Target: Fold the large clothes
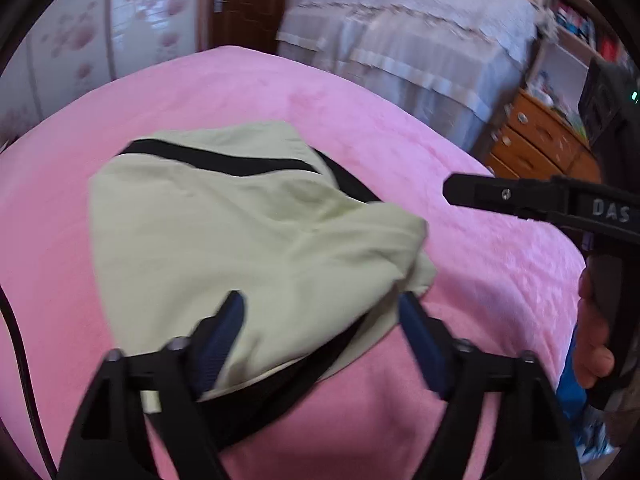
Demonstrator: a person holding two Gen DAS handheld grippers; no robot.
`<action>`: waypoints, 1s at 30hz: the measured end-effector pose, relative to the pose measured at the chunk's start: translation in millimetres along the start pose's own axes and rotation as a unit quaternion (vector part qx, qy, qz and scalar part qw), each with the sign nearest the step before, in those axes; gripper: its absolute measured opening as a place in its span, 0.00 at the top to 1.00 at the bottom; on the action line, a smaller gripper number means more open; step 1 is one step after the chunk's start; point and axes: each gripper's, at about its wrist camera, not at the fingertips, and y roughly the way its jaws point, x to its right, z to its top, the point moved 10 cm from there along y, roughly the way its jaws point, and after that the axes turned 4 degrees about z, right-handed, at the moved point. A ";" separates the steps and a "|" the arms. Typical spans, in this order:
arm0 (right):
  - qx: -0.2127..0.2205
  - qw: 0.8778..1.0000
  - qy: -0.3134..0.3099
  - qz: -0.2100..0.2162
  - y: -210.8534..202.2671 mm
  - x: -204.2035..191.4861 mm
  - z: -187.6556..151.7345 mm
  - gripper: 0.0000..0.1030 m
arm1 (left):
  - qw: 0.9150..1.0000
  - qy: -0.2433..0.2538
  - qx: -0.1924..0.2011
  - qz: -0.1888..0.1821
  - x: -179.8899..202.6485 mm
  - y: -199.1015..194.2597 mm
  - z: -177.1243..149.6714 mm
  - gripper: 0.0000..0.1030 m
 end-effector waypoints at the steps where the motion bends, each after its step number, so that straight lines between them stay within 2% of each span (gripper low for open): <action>1: -0.009 1.000 -0.005 0.003 6.1 -2.1 5.9 0.41 | 1.000 -0.014 0.000 0.003 -8.6 -4.8 0.9 0.08; 3: -0.030 0.999 -0.015 0.005 5.2 -9.2 5.8 0.41 | 0.998 -0.070 0.000 -0.005 -37.0 -7.9 6.8 0.07; 6: -0.074 0.997 -0.013 0.010 34.5 -3.0 5.2 0.41 | 0.990 -0.140 -0.008 -0.003 -75.6 -3.4 4.1 0.03; 9: -0.107 0.994 0.010 0.020 53.4 7.6 -0.4 0.41 | 0.976 -0.215 -0.026 -0.001 -116.7 7.8 -8.7 0.03; 11: -0.129 0.991 0.023 0.032 64.3 12.1 -4.9 0.41 | 0.970 -0.240 -0.035 0.022 -136.4 19.1 -19.4 0.03; 12: -0.134 0.990 0.023 0.039 67.2 11.5 -6.2 0.41 | 0.968 -0.245 -0.039 0.030 -140.8 24.2 -22.9 0.03; 14: -0.144 0.988 0.015 0.052 73.4 7.5 -9.6 0.51 | 0.965 -0.255 -0.053 0.044 -150.5 34.9 -32.8 0.03; 15: -0.151 0.987 0.011 0.047 76.5 7.5 -11.6 0.60 | 0.963 -0.260 -0.058 0.045 -153.0 40.5 -37.3 0.03; 17: -0.154 0.987 -0.005 0.037 79.0 6.3 -13.4 0.70 | 0.962 -0.262 -0.058 0.051 -153.0 47.9 -43.1 0.05; 18: -0.149 0.988 -0.017 0.033 77.1 4.0 -13.3 0.85 | 0.963 -0.259 -0.056 0.052 -151.6 48.9 -44.0 0.07; 19: -0.144 0.989 -0.026 0.032 73.5 1.9 -12.8 0.89 | 0.964 -0.254 -0.054 0.052 -147.7 47.9 -42.8 0.12; 22: -0.096 0.994 -0.059 0.014 46.8 -3.6 -7.9 0.92 | 0.970 -0.236 -0.043 0.051 -137.7 42.2 -43.1 0.15; 24: -0.077 0.996 -0.049 0.009 33.4 2.3 -14.4 0.93 | 0.974 -0.218 -0.036 0.054 -127.4 40.4 -49.1 0.15; 27: -0.102 0.994 -0.026 -0.025 47.8 30.4 -42.2 0.97 | 0.977 -0.201 -0.052 0.057 -117.2 47.6 -64.9 0.20; 30: -0.117 0.992 0.006 -0.048 59.0 54.7 -60.7 0.99 | 0.976 -0.206 -0.047 0.051 -113.9 50.1 -74.1 0.20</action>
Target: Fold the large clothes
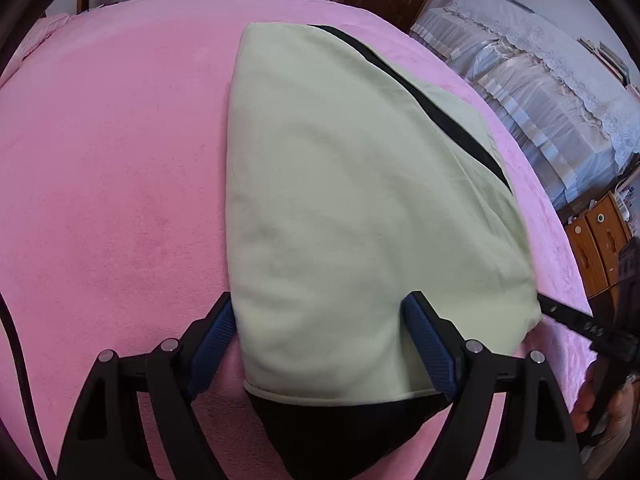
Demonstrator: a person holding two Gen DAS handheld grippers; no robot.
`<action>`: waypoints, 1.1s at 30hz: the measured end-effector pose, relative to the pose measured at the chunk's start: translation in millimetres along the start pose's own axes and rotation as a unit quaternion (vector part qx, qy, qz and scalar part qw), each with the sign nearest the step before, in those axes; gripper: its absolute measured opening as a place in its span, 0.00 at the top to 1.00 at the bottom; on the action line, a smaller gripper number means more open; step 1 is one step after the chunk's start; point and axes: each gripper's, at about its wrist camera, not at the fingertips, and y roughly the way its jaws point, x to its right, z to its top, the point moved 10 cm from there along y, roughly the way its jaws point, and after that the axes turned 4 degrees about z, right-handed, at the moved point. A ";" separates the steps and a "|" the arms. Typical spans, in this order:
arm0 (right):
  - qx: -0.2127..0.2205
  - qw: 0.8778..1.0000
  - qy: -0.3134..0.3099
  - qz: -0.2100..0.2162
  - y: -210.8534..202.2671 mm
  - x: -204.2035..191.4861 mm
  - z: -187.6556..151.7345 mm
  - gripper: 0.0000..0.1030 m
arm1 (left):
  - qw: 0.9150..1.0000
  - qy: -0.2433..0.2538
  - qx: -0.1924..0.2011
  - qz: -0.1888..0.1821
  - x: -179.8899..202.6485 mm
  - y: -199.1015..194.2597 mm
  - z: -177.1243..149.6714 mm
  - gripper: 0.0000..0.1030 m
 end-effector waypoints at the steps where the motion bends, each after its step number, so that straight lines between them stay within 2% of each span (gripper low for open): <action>1: 0.003 1.000 0.000 -0.001 0.1 -0.9 -1.4 0.99 | 1.000 0.003 0.002 0.002 -0.7 -1.2 -0.3 0.20; 4: 0.026 0.999 -0.025 -0.028 -15.0 -14.0 5.8 0.98 | 1.000 0.011 0.002 0.007 0.1 -6.8 -0.3 0.20; 6: 0.046 0.997 -0.048 -0.044 -32.9 -28.1 17.2 0.97 | 1.000 0.012 -0.014 0.003 1.0 -8.6 3.7 0.20; 8: 0.068 0.995 -0.062 -0.023 -49.1 -44.0 33.8 0.95 | 0.999 0.010 -0.033 -0.007 1.9 -13.4 8.1 0.20; 9: 0.074 0.995 -0.064 -0.013 -53.5 -48.6 41.4 0.89 | 0.999 0.004 -0.038 -0.016 1.4 -18.0 10.6 0.20; 10: 0.079 0.995 -0.064 -0.004 -57.0 -53.3 51.4 0.76 | 0.999 -0.005 -0.039 -0.027 -0.6 -22.1 16.1 0.20; 12: 0.092 0.994 -0.061 0.010 -60.1 -57.9 70.4 0.60 | 0.999 -0.014 -0.025 -0.042 -7.4 -32.5 33.6 0.20; 13: 0.097 0.993 -0.061 0.021 -57.1 -60.8 84.9 0.58 | 0.999 -0.015 -0.015 -0.040 -12.0 -36.0 44.6 0.20; 16: 0.078 0.995 -0.056 0.032 -32.7 -60.5 114.0 0.58 | 0.999 -0.020 0.009 -0.025 -25.7 -35.2 79.8 0.20; 19: 0.040 0.996 -0.027 0.070 4.2 -61.8 136.5 0.58 | 0.999 -0.025 0.019 -0.016 -35.9 -25.4 108.1 0.20; 22: 0.020 0.997 -0.013 0.076 33.9 -60.4 153.6 0.58 | 0.999 -0.021 0.030 -0.009 -36.0 -7.9 138.3 0.20; 26: 0.000 0.998 -0.017 0.068 62.0 -61.5 162.2 0.59 | 0.999 -0.007 0.035 0.005 -34.0 14.8 157.8 0.20; 27: -0.006 0.998 -0.019 0.056 69.1 -59.8 162.4 0.70 | 0.999 -0.007 0.034 0.006 -32.7 18.9 157.7 0.21; 28: -0.013 0.999 -0.025 0.040 76.2 -57.1 161.4 0.89 | 1.000 -0.006 0.029 0.008 -31.3 24.3 157.3 0.26; 33: 0.008 0.999 -0.034 0.033 72.3 -50.7 157.3 0.90 | 0.999 0.006 0.037 0.022 -25.3 30.6 155.8 0.28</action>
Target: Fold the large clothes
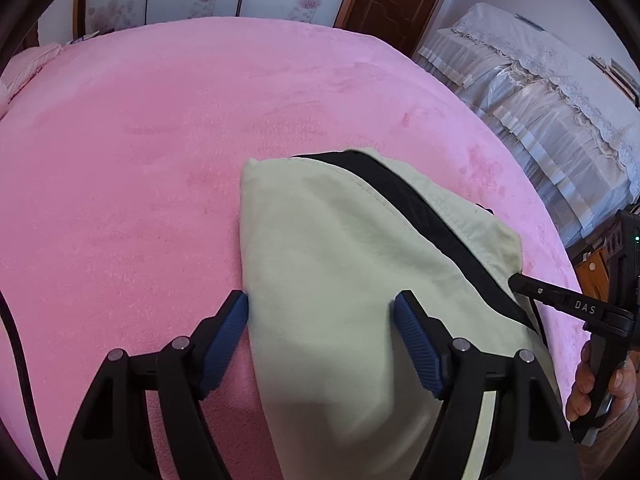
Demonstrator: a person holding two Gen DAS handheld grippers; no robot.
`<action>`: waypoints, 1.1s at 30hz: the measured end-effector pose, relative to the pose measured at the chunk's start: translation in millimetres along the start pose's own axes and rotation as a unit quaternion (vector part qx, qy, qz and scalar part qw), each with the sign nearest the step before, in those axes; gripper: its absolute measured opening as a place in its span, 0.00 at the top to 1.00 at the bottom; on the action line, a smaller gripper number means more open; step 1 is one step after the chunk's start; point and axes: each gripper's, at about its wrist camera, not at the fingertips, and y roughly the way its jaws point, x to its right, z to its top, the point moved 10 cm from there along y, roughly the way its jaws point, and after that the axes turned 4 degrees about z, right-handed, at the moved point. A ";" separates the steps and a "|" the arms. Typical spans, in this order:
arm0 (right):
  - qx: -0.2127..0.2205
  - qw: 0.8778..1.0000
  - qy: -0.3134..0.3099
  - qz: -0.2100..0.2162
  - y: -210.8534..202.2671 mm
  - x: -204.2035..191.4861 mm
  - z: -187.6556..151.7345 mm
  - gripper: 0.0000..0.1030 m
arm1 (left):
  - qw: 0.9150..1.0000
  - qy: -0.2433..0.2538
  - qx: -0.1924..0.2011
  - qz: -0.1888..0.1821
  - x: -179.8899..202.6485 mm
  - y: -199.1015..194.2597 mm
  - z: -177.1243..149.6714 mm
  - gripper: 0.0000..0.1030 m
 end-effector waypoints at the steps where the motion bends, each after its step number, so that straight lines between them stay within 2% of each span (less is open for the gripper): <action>1: 0.006 1.000 0.000 -0.005 -1.8 1.4 0.9 0.91 | 1.000 0.000 0.002 0.000 -0.6 -1.4 -1.4 0.28; 7: 0.053 0.996 -0.027 -0.070 -26.5 7.0 7.4 0.95 | 1.000 -0.001 -0.007 -0.010 1.1 1.5 -4.6 0.29; 12: 0.000 0.994 -0.005 -0.110 4.0 40.4 -15.7 1.00 | 1.000 -0.015 -0.014 -0.012 -2.8 15.5 -13.6 0.29; 13: -0.010 0.990 -0.005 -0.144 7.4 54.1 -21.8 1.00 | 1.000 -0.025 -0.015 -0.012 -5.9 16.1 -13.6 0.29; 16: -0.005 0.993 0.011 -0.118 -0.5 61.6 -23.5 1.00 | 1.000 -0.018 -0.014 -0.010 -7.0 16.3 -11.8 0.29; 19: 0.021 0.993 0.007 -0.119 -22.1 56.1 -13.6 1.00 | 1.000 0.006 -0.007 0.005 -1.4 12.6 -9.0 0.29; 22: 0.044 0.994 -0.016 -0.096 -37.3 29.8 1.8 0.99 | 1.000 0.016 -0.014 0.012 4.8 4.4 -4.7 0.29; 24: 0.051 0.995 -0.037 -0.074 -40.7 3.3 10.6 0.99 | 1.000 0.011 0.002 0.006 8.4 -11.7 4.6 0.29; 26: 0.050 0.996 -0.051 -0.048 -36.5 -24.1 18.5 0.99 | 0.999 0.004 0.037 -0.008 15.9 -31.9 22.0 0.29; 28: 0.043 0.997 -0.061 -0.028 -27.5 -50.0 22.2 0.99 | 0.999 0.000 0.049 -0.012 22.0 -39.0 36.0 0.29; 31: 0.031 0.998 -0.062 -0.013 -3.5 -77.1 30.2 0.99 | 0.999 -0.010 0.035 -0.013 27.1 -26.7 47.1 0.29; 33: 0.021 0.998 -0.052 -0.011 11.9 -78.4 36.6 0.99 | 1.000 -0.011 0.013 -0.014 31.3 -7.7 47.7 0.29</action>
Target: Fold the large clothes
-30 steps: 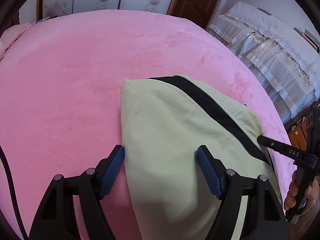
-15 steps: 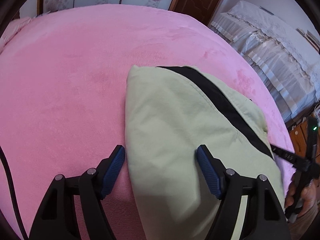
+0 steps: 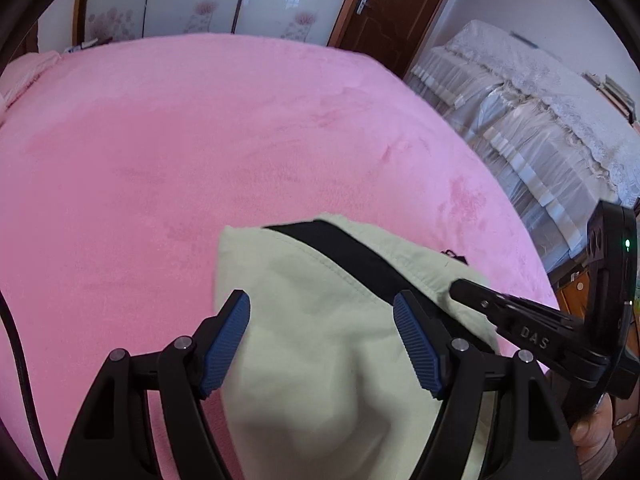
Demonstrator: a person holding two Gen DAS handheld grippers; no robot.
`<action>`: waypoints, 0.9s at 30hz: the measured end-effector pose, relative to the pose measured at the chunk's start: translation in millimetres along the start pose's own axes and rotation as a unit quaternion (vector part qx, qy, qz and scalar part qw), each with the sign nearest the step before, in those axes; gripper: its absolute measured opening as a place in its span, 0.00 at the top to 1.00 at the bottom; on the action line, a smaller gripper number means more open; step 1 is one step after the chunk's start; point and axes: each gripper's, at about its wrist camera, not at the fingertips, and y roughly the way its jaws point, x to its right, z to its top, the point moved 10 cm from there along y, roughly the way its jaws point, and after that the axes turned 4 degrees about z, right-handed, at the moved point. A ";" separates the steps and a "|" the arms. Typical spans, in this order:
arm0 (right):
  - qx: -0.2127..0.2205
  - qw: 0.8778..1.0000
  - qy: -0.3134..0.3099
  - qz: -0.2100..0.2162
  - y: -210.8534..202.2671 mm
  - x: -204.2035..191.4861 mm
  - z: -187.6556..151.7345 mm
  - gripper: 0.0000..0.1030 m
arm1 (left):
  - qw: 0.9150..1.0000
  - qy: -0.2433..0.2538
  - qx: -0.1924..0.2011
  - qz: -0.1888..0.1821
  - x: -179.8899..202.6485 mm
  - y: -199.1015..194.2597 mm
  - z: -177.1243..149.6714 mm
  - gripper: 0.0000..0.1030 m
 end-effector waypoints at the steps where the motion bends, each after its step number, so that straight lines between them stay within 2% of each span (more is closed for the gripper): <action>1: -0.008 1.000 0.008 -0.014 11.1 8.3 1.6 0.99 | 1.000 0.002 -0.016 0.007 -1.2 13.4 -3.1 0.29; 3: -0.026 0.998 0.022 -0.044 27.1 32.6 3.6 0.99 | 0.999 0.007 -0.033 0.026 -7.0 30.6 -12.8 0.31; 4: -0.031 0.997 0.030 -0.068 31.1 49.9 1.9 1.00 | 0.999 0.013 -0.033 0.030 -7.5 34.3 -15.8 0.31; 5: -0.035 0.996 0.038 -0.074 32.8 64.2 -0.9 1.00 | 0.999 0.024 -0.032 0.031 -6.4 37.2 -17.8 0.31; 8: -0.038 0.996 0.054 -0.052 28.4 78.9 -7.5 1.00 | 0.999 0.036 -0.024 0.029 -3.5 36.0 -19.8 0.31; 13: -0.038 0.995 0.021 -0.090 16.2 73.5 -8.8 1.00 | 0.998 0.043 -0.030 0.039 -3.7 31.2 -18.8 0.29; 15: -0.031 0.994 0.008 -0.101 6.5 65.2 -11.5 0.97 | 0.998 0.038 -0.037 0.038 -1.9 26.9 -18.1 0.27; 21: -0.006 0.997 0.009 -0.074 -40.9 48.0 -21.1 0.96 | 0.999 0.024 -0.033 0.035 -0.2 -5.5 -15.2 0.20; 23: 0.007 0.997 0.008 -0.070 -61.3 41.3 -21.4 0.92 | 0.999 0.020 -0.018 0.038 -0.1 -25.8 -13.2 0.19; 24: 0.012 0.998 0.010 -0.065 -72.4 40.4 -23.5 0.83 | 0.999 0.021 -0.012 0.038 -0.1 -35.7 -12.8 0.19; 25: 0.018 0.998 0.011 -0.060 -83.8 37.4 -26.0 0.69 | 0.999 0.022 -0.008 0.038 -0.1 -43.3 -12.9 0.19; 27: 0.033 0.998 0.010 -0.056 -105.5 31.2 -29.6 0.53 | 0.999 0.022 0.001 0.042 0.2 -65.0 -14.9 0.19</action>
